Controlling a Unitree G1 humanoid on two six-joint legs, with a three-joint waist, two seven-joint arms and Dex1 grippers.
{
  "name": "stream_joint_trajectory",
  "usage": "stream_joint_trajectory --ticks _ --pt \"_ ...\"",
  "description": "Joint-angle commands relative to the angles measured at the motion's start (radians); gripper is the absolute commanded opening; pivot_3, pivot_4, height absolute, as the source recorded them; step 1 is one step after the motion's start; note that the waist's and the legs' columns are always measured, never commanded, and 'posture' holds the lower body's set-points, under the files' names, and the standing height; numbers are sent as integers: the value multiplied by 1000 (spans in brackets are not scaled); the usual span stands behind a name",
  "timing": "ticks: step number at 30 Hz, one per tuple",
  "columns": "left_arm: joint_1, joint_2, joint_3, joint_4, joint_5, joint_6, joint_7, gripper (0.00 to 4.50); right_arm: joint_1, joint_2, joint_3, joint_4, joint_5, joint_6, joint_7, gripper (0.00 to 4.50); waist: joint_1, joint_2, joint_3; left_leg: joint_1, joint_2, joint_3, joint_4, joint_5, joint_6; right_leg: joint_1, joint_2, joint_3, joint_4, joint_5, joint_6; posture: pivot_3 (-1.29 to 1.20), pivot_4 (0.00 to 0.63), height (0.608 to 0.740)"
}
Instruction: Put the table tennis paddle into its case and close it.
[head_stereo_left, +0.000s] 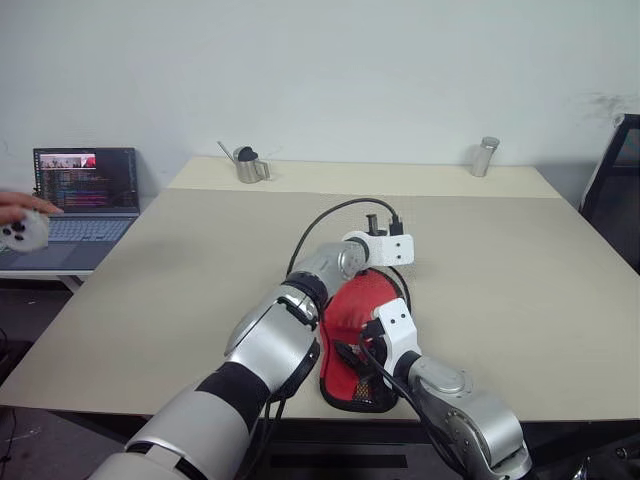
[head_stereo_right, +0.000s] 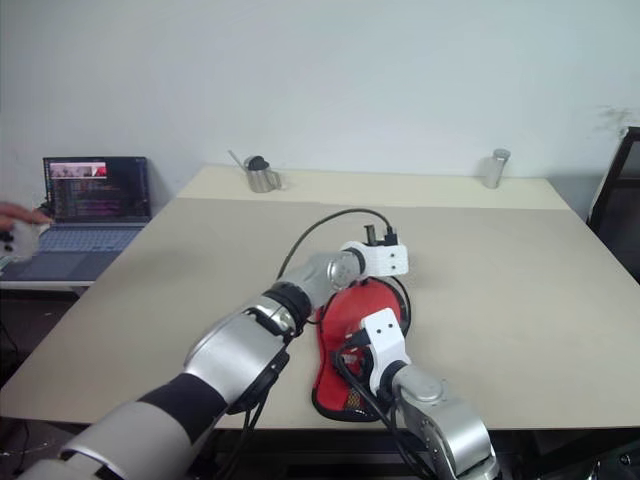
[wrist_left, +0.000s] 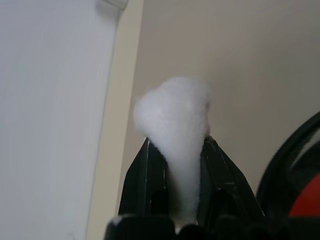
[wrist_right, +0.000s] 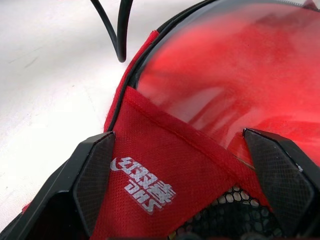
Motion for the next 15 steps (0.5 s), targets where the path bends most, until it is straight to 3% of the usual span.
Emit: stream_joint_trajectory --ticks 1,7,8,10,15 --pt "21 -30 -4 -49 -11 -33 -56 361 44 6 46 94 13 68 8 4500 0 1 -1 0 0 0 0 0 0 0 0 0 0 0 0 0 150 740" --pt "47 -27 14 -54 -39 -22 -99 361 45 3 48 99 12 64 13 4500 -2 2 -6 0 0 0 0 0 0 0 0 0 0 0 0 0 150 740" --pt "48 -26 16 -54 -41 -23 -101 1062 44 3 49 101 12 63 14 4500 -2 2 -7 0 0 0 0 0 0 0 0 0 0 0 0 0 150 740" --pt "47 -26 12 -55 -41 -33 -107 1595 40 3 49 103 12 63 14 4500 -2 2 -9 0 0 0 0 0 0 0 0 0 0 0 0 0 150 740" --pt "34 -23 6 -58 -37 -44 -98 3449 23 9 44 114 12 61 14 4500 -6 2 -13 1 0 0 0 0 0 1 0 0 0 0 0 0 150 740"
